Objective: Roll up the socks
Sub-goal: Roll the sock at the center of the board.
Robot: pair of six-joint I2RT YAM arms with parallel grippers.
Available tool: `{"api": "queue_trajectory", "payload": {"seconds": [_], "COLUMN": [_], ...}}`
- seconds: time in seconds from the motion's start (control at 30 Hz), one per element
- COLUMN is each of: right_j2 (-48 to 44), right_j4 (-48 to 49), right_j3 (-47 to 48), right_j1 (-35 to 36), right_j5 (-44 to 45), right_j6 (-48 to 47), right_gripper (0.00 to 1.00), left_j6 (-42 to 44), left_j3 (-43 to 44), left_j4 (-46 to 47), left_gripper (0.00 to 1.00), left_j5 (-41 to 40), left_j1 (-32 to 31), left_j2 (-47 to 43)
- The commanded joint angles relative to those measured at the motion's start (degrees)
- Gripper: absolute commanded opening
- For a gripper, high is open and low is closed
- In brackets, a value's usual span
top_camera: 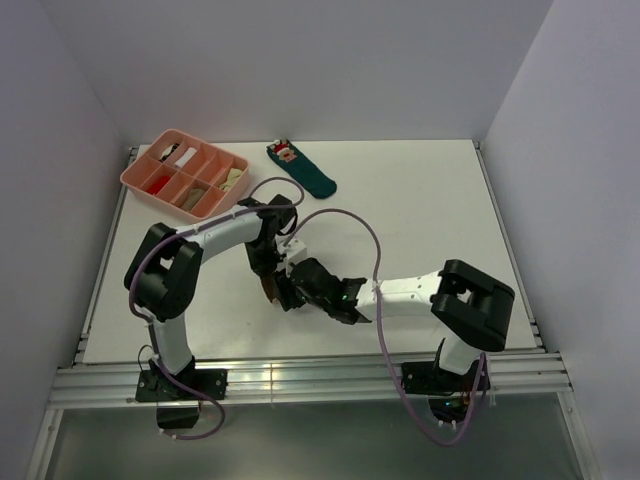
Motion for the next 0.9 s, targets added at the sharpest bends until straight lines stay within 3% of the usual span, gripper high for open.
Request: {"api": "queue_trajectory", "payload": {"seconds": [0.0, 0.57, 0.73, 0.87], "right_j2": [2.2, 13.7, 13.5, 12.3], "right_j4": [-1.6, -8.5, -7.7, -6.8], "right_j3": [4.2, 14.1, 12.9, 11.5], "right_j1": [2.7, 5.9, 6.0, 5.9], "right_j5": [9.4, 10.2, 10.3, 9.5], "right_j6": [-3.4, -0.7, 1.4, 3.0], "right_gripper": [0.59, 0.58, 0.44, 0.43], "left_j6": [1.4, -0.1, -1.0, -1.1], "left_j3": [2.1, 2.7, 1.8, 1.1], "left_j4": [-3.2, -3.5, -2.9, -2.5], "left_gripper": [0.0, 0.0, 0.01, 0.01], "left_j5": [-1.2, -0.4, -0.2, 0.7], "left_j1": [-0.6, -1.4, -1.4, -1.4], "left_j2": [1.4, 3.0, 2.8, 2.8]}}
